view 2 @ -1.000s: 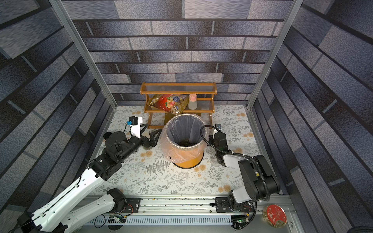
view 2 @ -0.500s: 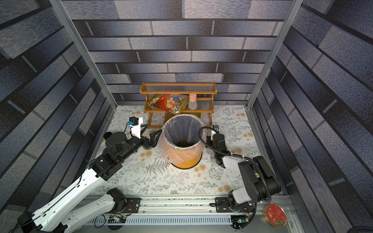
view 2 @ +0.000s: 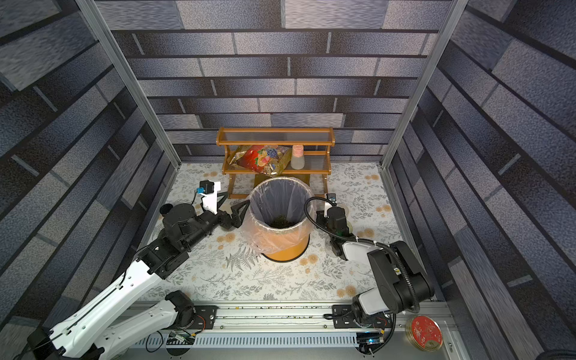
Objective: Empty moldy tea leaves from jars
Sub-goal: Place the jar at the center of the board.
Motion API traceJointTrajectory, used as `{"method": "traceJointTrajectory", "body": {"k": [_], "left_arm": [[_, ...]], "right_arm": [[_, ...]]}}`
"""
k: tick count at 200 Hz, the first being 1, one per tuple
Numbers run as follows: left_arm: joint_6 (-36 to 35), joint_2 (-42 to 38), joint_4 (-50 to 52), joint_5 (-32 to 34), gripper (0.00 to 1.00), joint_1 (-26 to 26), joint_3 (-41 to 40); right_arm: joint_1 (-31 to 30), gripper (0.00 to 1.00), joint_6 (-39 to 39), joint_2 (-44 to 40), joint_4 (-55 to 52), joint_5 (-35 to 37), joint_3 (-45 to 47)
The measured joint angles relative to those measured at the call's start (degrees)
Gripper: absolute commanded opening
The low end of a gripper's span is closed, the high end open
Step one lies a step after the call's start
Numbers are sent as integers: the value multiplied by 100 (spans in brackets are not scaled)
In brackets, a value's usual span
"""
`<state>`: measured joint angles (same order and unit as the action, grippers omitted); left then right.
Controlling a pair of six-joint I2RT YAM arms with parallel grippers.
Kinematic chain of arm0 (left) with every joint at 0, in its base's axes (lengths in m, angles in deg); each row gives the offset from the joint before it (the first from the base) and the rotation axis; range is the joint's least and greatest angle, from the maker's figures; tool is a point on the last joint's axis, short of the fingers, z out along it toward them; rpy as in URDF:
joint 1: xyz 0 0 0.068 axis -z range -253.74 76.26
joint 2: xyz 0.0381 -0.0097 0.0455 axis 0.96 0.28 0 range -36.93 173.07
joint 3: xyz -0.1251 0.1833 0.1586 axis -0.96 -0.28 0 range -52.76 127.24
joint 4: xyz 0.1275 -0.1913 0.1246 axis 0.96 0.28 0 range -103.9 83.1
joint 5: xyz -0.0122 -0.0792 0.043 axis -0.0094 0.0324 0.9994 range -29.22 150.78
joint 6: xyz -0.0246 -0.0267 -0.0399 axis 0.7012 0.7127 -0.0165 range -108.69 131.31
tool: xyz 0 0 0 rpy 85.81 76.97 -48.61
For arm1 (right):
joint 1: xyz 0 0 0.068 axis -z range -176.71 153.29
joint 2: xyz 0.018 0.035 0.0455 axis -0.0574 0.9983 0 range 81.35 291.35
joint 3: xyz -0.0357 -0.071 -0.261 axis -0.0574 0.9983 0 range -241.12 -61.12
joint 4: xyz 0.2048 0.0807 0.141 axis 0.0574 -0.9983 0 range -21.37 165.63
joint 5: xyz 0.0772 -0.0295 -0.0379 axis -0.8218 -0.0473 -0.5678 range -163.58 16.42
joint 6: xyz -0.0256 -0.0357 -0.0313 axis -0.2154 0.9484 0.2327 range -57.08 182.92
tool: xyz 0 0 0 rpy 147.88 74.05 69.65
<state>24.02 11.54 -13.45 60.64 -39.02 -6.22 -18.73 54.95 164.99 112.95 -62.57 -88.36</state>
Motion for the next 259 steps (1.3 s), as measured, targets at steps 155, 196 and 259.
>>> {"method": "traceJointTrajectory", "body": {"k": [155, 196, 259], "left_arm": [[33, 0, 52, 92, 100, -72, 2], [153, 2, 352, 511, 100, -74, 87], [455, 2, 960, 1394, 100, -197, 140]], "right_arm": [[0, 100, -79, -656, -1425, 474, -719], [57, 100, -201, -955, -1853, 769, -866], [350, 100, -577, -1405, -2531, 1261, -1029]]}}
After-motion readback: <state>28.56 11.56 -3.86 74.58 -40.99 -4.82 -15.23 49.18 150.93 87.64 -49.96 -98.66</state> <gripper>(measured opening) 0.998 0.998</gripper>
